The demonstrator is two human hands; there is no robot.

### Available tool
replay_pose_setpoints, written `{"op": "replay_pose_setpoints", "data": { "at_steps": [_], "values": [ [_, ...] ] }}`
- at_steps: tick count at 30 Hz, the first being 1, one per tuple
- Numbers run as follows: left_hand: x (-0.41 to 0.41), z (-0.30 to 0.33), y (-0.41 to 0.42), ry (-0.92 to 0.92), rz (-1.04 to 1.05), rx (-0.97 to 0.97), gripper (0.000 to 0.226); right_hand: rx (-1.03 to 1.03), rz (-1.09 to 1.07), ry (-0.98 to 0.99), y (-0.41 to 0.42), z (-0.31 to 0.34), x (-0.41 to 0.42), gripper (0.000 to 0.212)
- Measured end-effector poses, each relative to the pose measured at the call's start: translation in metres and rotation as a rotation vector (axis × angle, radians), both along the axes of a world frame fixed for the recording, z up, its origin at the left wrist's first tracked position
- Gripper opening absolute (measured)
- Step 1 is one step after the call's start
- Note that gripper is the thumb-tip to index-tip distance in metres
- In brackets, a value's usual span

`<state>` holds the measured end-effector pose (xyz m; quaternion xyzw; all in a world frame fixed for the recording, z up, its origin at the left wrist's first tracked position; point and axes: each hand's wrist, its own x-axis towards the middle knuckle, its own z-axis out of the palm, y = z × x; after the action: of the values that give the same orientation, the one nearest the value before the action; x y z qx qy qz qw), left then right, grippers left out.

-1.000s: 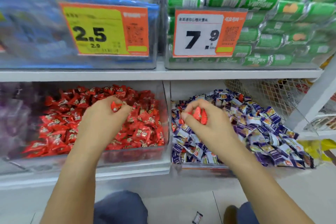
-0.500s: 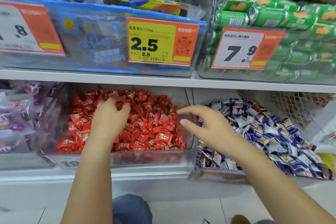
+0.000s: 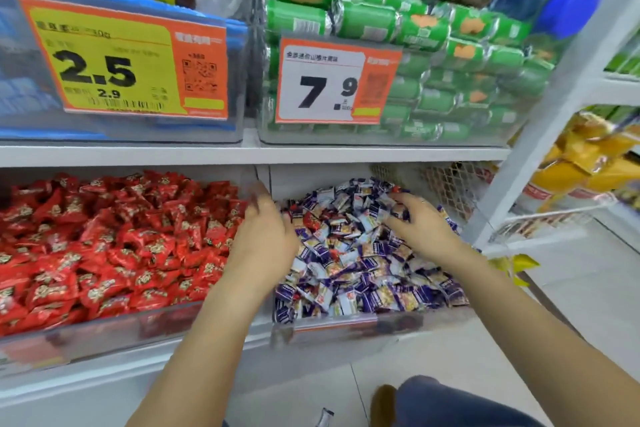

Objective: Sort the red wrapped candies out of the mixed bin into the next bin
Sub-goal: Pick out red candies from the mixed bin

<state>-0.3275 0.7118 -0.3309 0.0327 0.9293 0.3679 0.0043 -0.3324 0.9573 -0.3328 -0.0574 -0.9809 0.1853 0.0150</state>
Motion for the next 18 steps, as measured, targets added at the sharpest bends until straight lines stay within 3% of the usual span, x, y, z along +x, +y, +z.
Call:
{"op": "replay_pose_setpoints", "data": {
  "at_steps": [3, 8, 13, 18],
  "values": [
    [-0.006, -0.001, 0.001, -0.027, 0.005, -0.019, 0.074, 0.007, -0.114, -0.039, 0.015, 0.0, -0.044, 0.045],
    [-0.006, -0.005, 0.0, -0.019, 0.001, -0.017, 0.077, 0.089, -0.14, -0.202, 0.003, -0.019, -0.092, 0.051],
    [-0.006, -0.003, 0.0, -0.036, 0.001, -0.057, 0.08, 0.168, 0.137, -0.052, -0.037, -0.035, -0.07, 0.041],
    [-0.006, -0.002, -0.002, -0.039, -0.004, -0.074, 0.078, 0.454, 0.378, -0.166, -0.053, -0.011, -0.02, 0.041]
  ]
}}
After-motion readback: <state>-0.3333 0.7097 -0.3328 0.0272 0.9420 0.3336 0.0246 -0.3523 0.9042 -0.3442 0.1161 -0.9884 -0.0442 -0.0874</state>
